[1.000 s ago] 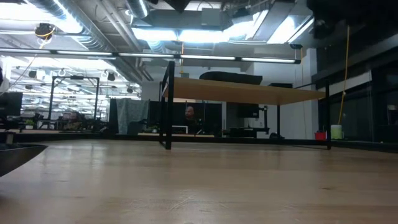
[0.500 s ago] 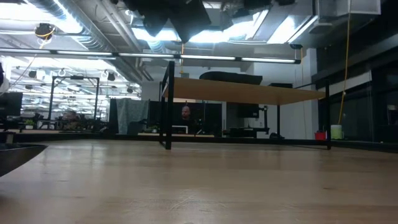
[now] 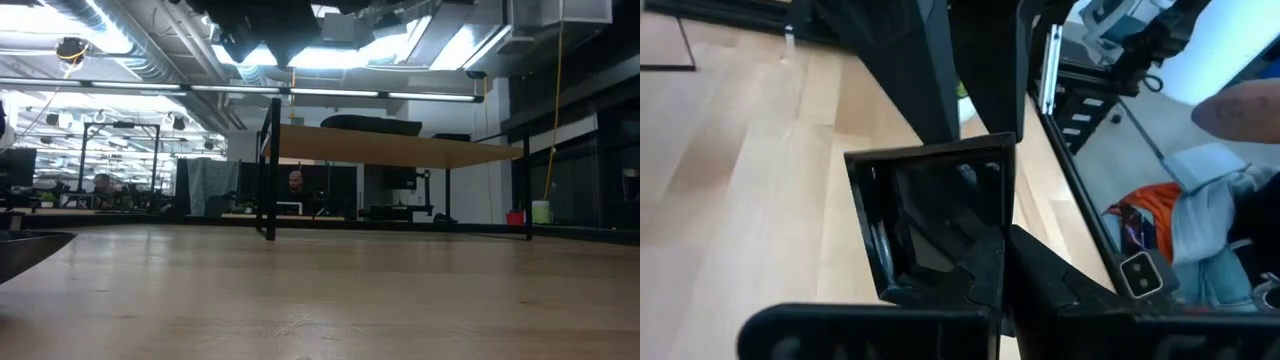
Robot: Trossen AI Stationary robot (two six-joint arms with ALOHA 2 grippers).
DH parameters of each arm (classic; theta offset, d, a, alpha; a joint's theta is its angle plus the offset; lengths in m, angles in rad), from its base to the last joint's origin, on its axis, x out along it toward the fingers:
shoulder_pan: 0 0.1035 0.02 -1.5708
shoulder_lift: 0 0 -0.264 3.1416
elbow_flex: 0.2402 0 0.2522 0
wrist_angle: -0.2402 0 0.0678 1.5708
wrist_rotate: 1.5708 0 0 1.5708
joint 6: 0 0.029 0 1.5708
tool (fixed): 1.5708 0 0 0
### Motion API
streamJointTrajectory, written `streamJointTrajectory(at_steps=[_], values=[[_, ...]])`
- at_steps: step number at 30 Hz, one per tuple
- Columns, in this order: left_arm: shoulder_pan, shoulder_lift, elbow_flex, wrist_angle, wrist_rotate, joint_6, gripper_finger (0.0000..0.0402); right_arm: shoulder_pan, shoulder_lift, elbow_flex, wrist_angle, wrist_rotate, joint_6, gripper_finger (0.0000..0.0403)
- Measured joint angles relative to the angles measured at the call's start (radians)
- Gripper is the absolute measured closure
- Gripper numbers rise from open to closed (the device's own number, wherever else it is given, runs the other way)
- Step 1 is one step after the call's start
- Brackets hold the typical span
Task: Pick & Place Mini shaped plates
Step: Stack the square plate on top of the square plate on the shelf
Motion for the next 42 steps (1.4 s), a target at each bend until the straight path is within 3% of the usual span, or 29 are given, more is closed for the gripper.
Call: streamJointTrajectory(at_steps=[12,17,31,42], values=[[-0.007,0.001,0.0,-0.074,0.007,0.008,0.0398,-0.002,0.002,0.004,0.015,-0.002,0.005,0.0255],[-0.006,0.001,0.002,-0.049,-0.001,0.101,0.0398,-0.003,0.008,0.004,0.034,-0.06,0.007,0.0262],[-0.021,0.001,0.006,-0.051,0.006,0.278,0.0398,-0.014,0.035,0.004,0.065,-0.098,0.008,0.0272],[-0.021,0.001,0.006,0.005,0.003,0.377,0.0396,-0.016,0.035,0.004,0.079,-0.161,0.01,0.0386]])
